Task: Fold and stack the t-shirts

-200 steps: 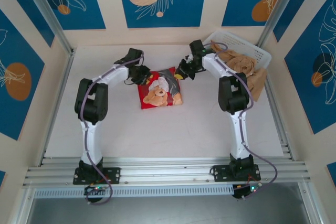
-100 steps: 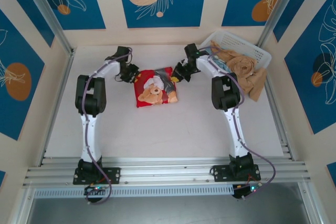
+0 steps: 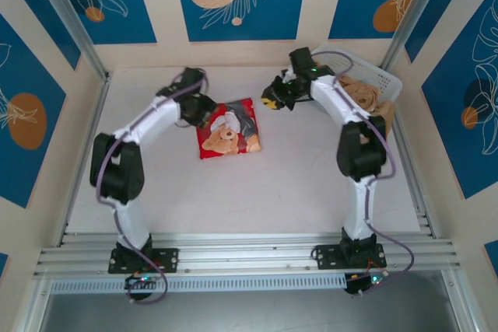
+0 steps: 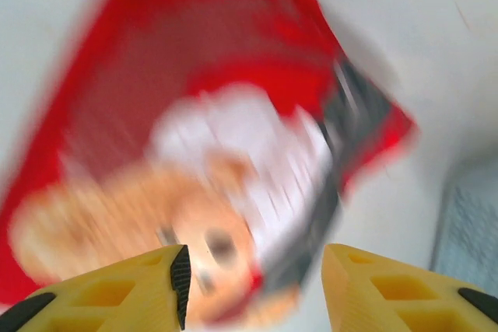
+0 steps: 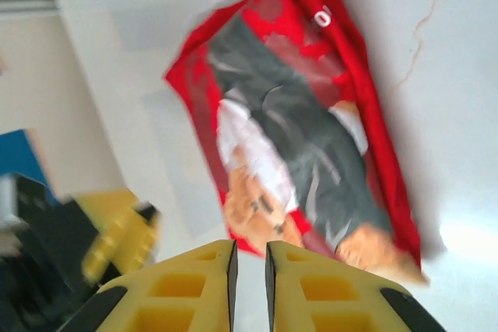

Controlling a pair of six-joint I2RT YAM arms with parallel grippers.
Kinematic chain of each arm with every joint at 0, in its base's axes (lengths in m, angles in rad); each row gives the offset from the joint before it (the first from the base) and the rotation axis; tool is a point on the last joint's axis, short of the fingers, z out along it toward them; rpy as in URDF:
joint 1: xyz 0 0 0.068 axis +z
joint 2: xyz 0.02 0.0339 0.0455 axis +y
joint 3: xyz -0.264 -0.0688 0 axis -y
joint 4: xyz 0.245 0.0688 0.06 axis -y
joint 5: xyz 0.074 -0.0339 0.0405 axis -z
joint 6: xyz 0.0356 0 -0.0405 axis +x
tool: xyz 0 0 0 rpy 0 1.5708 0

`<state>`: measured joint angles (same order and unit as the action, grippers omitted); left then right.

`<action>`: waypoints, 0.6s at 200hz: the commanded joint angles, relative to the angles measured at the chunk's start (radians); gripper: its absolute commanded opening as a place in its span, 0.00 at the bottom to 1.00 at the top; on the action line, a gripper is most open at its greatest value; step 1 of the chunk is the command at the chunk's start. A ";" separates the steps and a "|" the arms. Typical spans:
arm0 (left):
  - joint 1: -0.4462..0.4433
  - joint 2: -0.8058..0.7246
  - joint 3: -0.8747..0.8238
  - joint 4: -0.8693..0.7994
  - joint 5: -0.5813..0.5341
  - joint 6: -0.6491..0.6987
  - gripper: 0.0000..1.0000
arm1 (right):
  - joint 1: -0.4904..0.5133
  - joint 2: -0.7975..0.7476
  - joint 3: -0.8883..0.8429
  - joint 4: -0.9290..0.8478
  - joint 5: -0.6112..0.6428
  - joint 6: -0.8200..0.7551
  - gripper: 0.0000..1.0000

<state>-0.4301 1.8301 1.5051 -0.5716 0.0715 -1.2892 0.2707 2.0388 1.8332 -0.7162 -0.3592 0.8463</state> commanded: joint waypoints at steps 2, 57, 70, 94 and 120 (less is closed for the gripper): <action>-0.175 -0.046 -0.185 0.189 -0.101 -0.348 0.51 | -0.041 -0.174 -0.199 0.086 -0.029 0.070 0.22; -0.352 0.030 -0.289 0.406 -0.371 -0.690 0.55 | -0.071 -0.547 -0.531 0.177 -0.162 0.129 0.38; -0.361 0.051 -0.322 0.461 -0.398 -0.765 0.54 | -0.077 -0.615 -0.574 0.179 -0.192 0.127 0.42; -0.363 0.079 -0.332 0.473 -0.445 -0.840 0.52 | -0.096 -0.703 -0.617 0.130 -0.219 0.113 0.43; -0.359 0.134 -0.326 0.530 -0.448 -0.905 0.44 | -0.118 -0.758 -0.639 0.086 -0.222 0.105 0.43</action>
<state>-0.7841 1.9129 1.1828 -0.1120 -0.3191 -2.0151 0.1730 1.3270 1.2201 -0.5816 -0.5289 0.9577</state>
